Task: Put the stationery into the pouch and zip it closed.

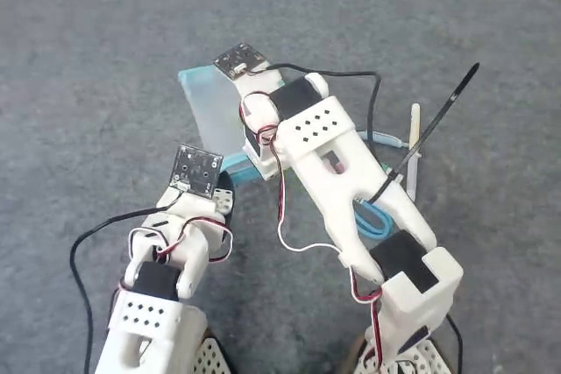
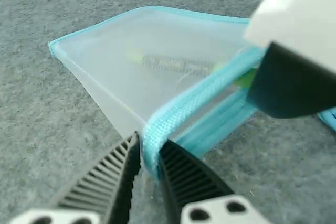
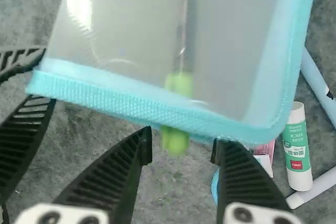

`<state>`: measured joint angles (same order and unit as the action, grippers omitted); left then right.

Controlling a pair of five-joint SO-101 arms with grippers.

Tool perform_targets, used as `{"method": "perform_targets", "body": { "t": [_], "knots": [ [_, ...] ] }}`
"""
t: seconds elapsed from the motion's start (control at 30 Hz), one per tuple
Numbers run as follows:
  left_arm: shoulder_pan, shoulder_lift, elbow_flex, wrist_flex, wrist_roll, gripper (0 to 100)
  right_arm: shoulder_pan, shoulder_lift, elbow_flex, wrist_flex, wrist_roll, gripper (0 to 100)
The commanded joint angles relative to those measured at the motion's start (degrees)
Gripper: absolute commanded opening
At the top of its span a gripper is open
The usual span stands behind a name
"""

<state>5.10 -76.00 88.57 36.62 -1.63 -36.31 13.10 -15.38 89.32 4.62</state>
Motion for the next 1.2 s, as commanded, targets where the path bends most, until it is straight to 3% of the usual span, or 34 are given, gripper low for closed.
{"method": "perform_targets", "body": {
  "t": [0.0,0.23,0.33,0.47,0.6,0.8,1.17],
  "knots": [
    [0.26,0.62,-0.13,-1.23,-0.53,1,0.31,-2.51,-3.78,-0.04,1.14,21.3],
    [0.18,0.62,-0.04,-1.23,-0.53,1,1.19,-15.52,-3.78,7.52,5.8,21.3],
    [0.18,0.62,-0.04,-1.14,-0.44,1,6.02,-22.02,-3.25,12.44,6.07,21.3],
    [0.0,0.62,-0.04,-1.14,-0.44,1,17.54,-24.66,3.78,12.88,8.35,21.3],
    [-3.16,0.62,-0.04,-1.23,-0.53,1,28.09,-22.99,14.77,6.29,14.77,21.3],
    [-3.96,0.62,-0.04,-1.23,-0.53,1,38.46,-16.92,26.81,-7.78,14.59,21.3],
    [-4.13,0.62,-0.04,-1.23,-0.53,1,41.1,-2.77,29.54,-19.12,11.87,21.3]
  ]
}}
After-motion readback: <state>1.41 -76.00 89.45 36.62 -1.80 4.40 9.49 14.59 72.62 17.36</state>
